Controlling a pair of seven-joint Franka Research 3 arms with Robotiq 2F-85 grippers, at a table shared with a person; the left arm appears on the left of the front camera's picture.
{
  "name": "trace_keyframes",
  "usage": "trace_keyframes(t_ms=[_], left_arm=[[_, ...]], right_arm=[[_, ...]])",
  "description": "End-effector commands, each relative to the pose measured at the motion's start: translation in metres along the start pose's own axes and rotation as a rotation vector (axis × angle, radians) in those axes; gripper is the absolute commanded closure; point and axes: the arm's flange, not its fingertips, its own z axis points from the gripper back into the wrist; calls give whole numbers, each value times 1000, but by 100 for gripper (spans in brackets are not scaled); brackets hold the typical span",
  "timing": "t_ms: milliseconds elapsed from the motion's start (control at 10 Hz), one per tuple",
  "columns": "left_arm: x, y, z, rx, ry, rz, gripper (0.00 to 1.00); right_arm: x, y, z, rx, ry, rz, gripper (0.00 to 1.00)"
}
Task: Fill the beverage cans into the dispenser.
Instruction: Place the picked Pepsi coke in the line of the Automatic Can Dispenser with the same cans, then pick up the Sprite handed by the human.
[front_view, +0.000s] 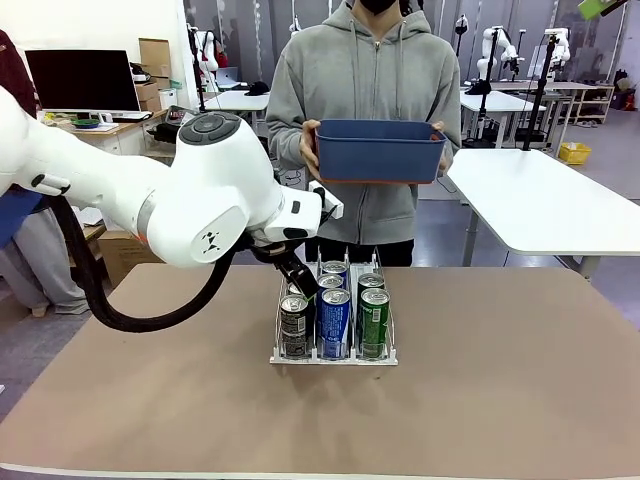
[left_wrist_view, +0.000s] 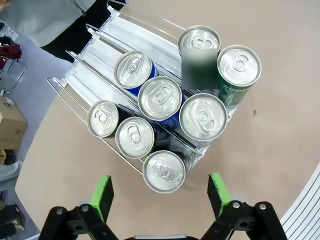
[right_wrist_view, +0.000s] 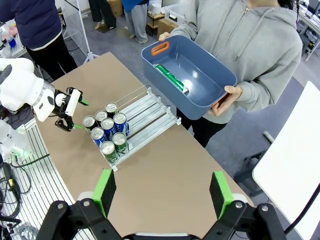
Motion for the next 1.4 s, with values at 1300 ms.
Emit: trace_keyframes(t_ms=[1300], left_arm=[[7,120,179,-168,-105,-165,0]], right_arm=[[-2,1,0,5,0,-1,0]])
